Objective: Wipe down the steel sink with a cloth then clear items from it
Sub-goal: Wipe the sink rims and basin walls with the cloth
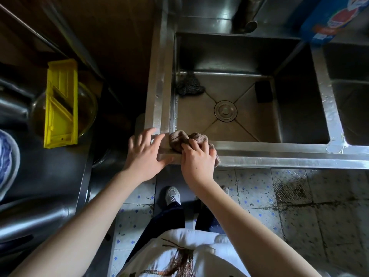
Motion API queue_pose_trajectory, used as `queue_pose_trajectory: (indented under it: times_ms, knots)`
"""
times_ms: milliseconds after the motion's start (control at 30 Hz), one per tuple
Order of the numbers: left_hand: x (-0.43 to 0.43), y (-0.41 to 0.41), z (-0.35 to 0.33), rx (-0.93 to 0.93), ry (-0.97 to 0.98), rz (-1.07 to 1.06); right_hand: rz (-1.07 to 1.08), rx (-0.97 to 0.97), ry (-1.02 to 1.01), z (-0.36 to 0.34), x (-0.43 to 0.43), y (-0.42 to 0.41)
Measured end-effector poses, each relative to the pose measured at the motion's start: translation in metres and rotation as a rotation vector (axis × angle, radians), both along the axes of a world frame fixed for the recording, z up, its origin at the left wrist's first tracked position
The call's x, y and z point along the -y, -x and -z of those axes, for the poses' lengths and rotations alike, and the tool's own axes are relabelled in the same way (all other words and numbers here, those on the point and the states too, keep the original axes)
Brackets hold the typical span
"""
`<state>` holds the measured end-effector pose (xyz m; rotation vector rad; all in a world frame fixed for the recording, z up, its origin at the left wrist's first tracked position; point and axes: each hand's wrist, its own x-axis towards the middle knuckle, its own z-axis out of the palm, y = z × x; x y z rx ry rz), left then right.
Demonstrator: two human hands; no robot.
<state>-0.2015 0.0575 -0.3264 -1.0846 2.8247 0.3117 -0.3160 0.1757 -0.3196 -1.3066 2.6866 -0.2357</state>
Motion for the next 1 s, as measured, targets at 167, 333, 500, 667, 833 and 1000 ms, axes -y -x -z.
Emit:
queue_pose_trajectory:
  times_ms: [167,333,500,667,833,1000]
  knots:
    - [-0.004,0.004,-0.001,0.002,-0.008,0.009,-0.026,-0.044,0.059,0.003,-0.007,0.009]
    - [-0.017,0.020,0.000,0.025,-0.096,0.012,0.030,-0.077,0.058,0.006,-0.032,0.039]
    - [-0.041,0.041,0.002,0.008,-0.216,0.004,0.101,-0.083,0.053,0.003,-0.065,0.077]
    - [-0.064,0.069,0.004,0.015,-0.195,0.030,0.145,-0.103,0.042,0.001,-0.100,0.113]
    - [-0.087,0.098,0.006,-0.004,-0.130,0.057,0.185,-0.108,0.049,-0.001,-0.130,0.147]
    - [-0.112,0.129,0.009,-0.031,-0.133,0.066,0.216,-0.077,0.009,-0.004,-0.157,0.179]
